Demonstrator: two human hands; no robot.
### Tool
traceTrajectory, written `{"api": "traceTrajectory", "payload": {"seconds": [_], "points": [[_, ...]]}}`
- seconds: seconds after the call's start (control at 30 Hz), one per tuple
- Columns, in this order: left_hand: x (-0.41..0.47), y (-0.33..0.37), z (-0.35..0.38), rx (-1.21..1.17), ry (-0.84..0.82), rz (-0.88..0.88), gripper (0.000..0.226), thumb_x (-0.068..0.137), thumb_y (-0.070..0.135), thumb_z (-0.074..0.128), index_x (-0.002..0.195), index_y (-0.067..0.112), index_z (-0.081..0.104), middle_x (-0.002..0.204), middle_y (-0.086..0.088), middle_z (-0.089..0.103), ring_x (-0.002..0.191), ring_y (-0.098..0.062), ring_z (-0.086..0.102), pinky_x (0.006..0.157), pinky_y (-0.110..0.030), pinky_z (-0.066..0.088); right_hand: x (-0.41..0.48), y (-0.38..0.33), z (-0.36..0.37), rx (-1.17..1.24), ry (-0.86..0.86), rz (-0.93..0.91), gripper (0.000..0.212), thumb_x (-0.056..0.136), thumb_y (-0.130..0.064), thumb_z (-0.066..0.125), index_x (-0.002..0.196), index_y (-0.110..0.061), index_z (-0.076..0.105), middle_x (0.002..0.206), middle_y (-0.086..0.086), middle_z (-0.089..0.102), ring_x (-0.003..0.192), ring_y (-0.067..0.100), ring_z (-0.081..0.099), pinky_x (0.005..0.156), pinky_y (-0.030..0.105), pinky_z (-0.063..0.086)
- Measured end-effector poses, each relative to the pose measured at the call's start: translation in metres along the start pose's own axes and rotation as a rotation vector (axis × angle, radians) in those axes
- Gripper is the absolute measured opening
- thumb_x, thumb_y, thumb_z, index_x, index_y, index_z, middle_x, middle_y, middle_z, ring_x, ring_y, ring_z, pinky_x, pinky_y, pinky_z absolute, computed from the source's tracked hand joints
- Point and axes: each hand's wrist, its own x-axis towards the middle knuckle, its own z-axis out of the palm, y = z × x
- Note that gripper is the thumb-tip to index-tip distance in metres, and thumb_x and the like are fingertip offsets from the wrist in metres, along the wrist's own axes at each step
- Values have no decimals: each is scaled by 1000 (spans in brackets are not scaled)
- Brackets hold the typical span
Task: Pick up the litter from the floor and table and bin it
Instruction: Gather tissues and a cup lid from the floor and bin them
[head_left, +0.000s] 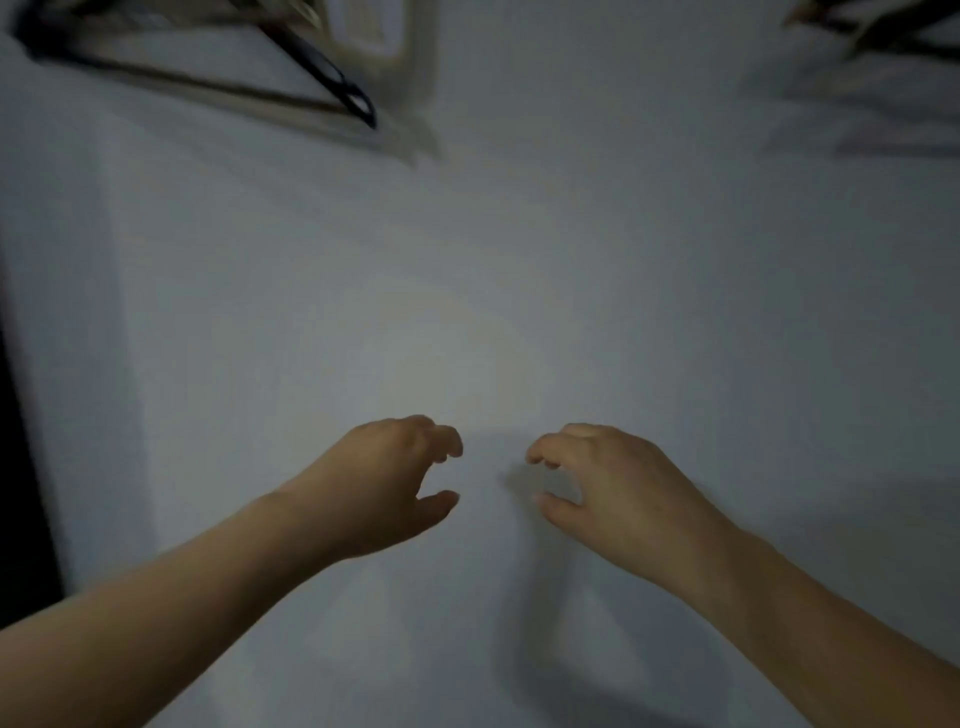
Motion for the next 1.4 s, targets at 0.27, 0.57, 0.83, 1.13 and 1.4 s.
{"api": "traceTrajectory", "payload": {"seconds": [0.27, 0.57, 0.83, 1.13, 1.4], "points": [[-120, -87, -115, 166, 115, -195, 42, 86, 52, 55, 125, 37, 49, 116, 19, 56, 100, -2, 56, 82, -16, 41, 63, -156, -38, 79, 129, -234, 37, 90, -44, 53, 126, -33, 54, 114, -13, 57, 105, 7, 53, 85, 20, 39], [-315, -190, -224, 329, 141, -487, 43, 83, 47, 63, 122, 32, 55, 116, 14, 60, 99, -8, 60, 83, -20, 45, 123, -381, -31, 289, 130, -512, 38, 91, -44, 55, 127, -32, 54, 115, -12, 58, 105, 9, 55, 88, 23, 44], [-451, -246, -277, 434, 123, -766, 41, 84, 49, 61, 123, 36, 54, 118, 16, 58, 103, -2, 57, 87, -20, 48, 165, -549, -7, 402, 111, -765, 33, 88, -43, 56, 117, -28, 59, 111, -8, 59, 106, 11, 55, 88, 29, 46], [-531, -326, -294, 567, 101, -1014, 39, 83, 48, 62, 120, 39, 52, 116, 18, 57, 96, 0, 55, 79, -16, 48, 235, -690, 38, 515, 120, -1002, 33, 87, -43, 58, 117, -30, 59, 113, -9, 61, 107, 11, 56, 89, 30, 46], [-571, -413, -307, 644, 103, -1198, 38, 85, 50, 58, 120, 34, 53, 113, 14, 58, 100, -3, 55, 85, -20, 48, 314, -803, 73, 575, 103, -1198, 35, 88, -42, 57, 120, -28, 58, 113, -6, 58, 107, 16, 55, 87, 36, 49]]}}
